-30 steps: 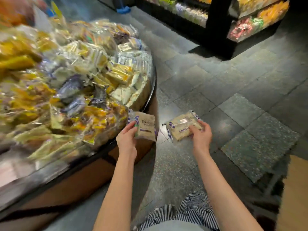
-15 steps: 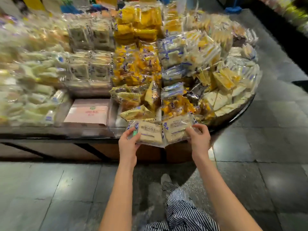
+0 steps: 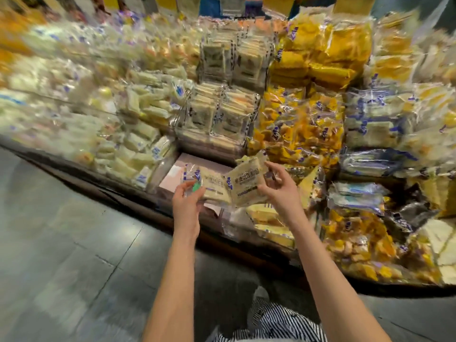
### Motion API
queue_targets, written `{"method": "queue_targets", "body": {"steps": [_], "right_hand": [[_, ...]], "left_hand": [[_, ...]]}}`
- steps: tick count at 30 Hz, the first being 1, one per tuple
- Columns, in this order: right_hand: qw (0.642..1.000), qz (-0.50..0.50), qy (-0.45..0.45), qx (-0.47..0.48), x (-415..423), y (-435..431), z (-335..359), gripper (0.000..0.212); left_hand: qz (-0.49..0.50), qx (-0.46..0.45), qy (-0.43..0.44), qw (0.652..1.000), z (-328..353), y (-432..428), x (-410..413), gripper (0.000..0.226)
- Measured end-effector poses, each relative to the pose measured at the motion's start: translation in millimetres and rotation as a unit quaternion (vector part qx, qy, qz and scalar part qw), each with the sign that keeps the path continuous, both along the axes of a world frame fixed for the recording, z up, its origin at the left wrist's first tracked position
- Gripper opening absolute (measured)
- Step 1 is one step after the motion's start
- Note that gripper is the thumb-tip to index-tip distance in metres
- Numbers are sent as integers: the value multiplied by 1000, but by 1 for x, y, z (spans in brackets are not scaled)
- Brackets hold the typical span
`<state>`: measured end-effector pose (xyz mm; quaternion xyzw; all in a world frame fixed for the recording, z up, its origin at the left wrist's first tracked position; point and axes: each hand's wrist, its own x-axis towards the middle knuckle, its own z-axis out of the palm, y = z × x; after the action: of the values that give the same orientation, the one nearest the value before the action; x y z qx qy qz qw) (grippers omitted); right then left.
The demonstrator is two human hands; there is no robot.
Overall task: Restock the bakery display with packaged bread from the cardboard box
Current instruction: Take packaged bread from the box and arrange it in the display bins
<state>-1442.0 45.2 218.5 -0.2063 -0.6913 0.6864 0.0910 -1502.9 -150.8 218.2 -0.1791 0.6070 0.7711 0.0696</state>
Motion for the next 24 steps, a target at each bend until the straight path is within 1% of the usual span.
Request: {"method": "queue_targets", "body": {"steps": [3,5,6,8,11,13,16,18,20,24], "right_hand": [[996,79,-13,35,-45,-1,4,78],[991,121,-36,44,-67,-3,3,89],[989,132,-46,51,-77,-5,2,91],[988,127,-61,69,-96,-6,-3,84],[992,70,-70,77,-125,-6,-11,67],[995,23,-66,76,-143,-7,-18,65],[995,-52,-34,81,-172,-3,-23,68],[992,-102,-9,76,-194,-3,-21,70],[986,-143,-2,89,-213,-8,-19,75],[975,-192,14,113,-252,-26,-17,78]], "left_hand": [[20,3,4,1000,-1,0,-34,25],[25,-2,-1,1000,-6,-4,-51,25],[27,-2,-4,1000,-8,-6,-60,25],[31,-1,-14,999,-13,-9,-80,25],[33,-2,-35,999,-18,-10,-110,23],[25,-3,-40,999,-19,-12,-132,22],[8,0,-31,999,-20,-18,-175,26],[-10,-4,-21,1000,-19,-22,-209,23],[-27,-10,-11,1000,-19,-25,-244,22],[-73,30,9,997,-17,-16,-307,25]]}}
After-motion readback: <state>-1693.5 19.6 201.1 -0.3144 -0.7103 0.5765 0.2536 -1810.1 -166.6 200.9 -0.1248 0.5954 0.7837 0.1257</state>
